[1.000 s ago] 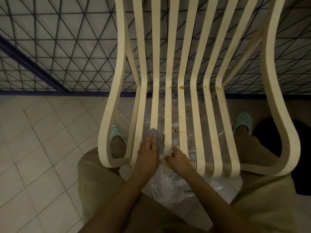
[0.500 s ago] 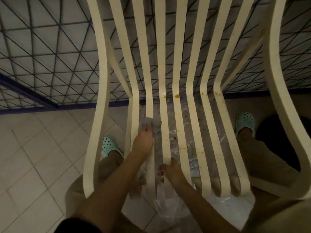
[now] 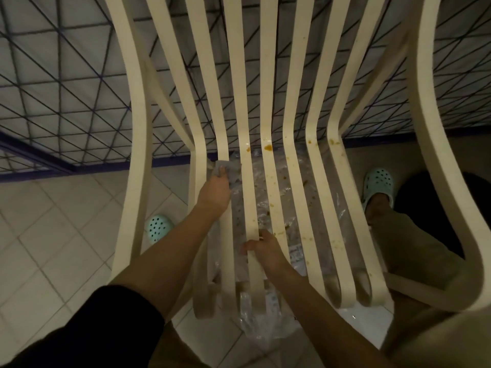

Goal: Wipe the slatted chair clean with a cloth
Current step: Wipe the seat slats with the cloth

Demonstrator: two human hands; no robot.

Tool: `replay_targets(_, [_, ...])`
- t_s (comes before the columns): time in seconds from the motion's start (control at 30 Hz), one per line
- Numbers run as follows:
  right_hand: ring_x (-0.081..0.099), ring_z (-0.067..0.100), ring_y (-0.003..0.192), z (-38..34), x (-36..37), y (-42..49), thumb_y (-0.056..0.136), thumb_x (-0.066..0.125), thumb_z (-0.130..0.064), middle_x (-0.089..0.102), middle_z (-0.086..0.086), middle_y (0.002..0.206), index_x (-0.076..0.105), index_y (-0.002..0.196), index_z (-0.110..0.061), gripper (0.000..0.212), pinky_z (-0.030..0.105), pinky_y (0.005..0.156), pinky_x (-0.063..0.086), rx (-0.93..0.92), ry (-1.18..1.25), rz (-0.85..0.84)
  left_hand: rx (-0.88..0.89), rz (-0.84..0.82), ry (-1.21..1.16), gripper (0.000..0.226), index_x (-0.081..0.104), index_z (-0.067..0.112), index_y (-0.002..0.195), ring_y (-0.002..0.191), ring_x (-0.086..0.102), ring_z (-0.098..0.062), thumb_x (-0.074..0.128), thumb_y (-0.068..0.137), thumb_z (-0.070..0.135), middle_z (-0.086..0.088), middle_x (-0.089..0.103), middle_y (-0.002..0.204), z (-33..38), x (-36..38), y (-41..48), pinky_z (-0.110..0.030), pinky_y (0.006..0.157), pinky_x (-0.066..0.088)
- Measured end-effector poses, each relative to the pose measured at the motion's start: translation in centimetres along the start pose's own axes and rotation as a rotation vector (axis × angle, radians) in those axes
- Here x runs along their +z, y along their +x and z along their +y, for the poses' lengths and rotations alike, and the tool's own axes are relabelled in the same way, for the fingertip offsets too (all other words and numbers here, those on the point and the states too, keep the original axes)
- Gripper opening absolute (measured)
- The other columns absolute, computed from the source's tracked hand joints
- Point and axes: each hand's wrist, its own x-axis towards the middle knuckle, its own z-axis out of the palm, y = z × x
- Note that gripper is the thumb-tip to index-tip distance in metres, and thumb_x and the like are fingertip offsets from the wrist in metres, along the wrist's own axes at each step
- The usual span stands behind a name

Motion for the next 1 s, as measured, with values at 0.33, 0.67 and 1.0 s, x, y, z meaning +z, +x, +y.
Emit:
replay_targets(0.33, [0.059, 0.029, 0.108, -0.2, -2.8, -5.0, 0.084, 0.054, 0.002, 0.060, 0.008, 0.118, 0.046, 0.134, -0.013, 0.052, 0.043, 0.091, 0.051, -0.216, -0.363, -0.040, 0.020, -0.116, 0.157, 0.051, 0.025, 0.023, 0.149, 0.093, 0.060, -0.025, 0.009, 0.104, 0.041, -0.013, 0.060, 0.111, -3.1, 2.4, -10.4, -0.033, 0.076, 0.048])
replay_targets(0.67, [0.061, 0.016, 0.086, 1.9, -4.4, -9.1, 0.087, 0.061, -0.004, 0.064, 0.003, 0.093, 0.069, 0.100, -0.008, 0.015, 0.028, 0.078, 0.050, -0.166, -0.178, -0.061, 0.269, -0.150, 0.468, 0.072, -0.003, 0.018, 0.152, 0.094, 0.063, -0.021, 0.046, 0.099, 0.023, -0.011, 0.059, 0.119, -7.9, 4.8, -19.0, -0.034, 0.082, 0.054])
replay_targets(1.0, [0.063, 0.019, 0.096, 2.1, -4.7, -11.6, 0.089, 0.060, -0.004, 0.068, 0.010, 0.105, 0.068, 0.111, -0.004, 0.023, 0.017, 0.074, 0.049, -0.322, -0.242, -0.111, 0.249, -0.134, -0.037, 0.025, 0.062, 0.019, 0.115, 0.084, 0.063, -0.014, 0.050, 0.097, 0.031, -0.005, 0.068, 0.095, -7.0, 0.3, -21.2, -0.030, 0.075, 0.052])
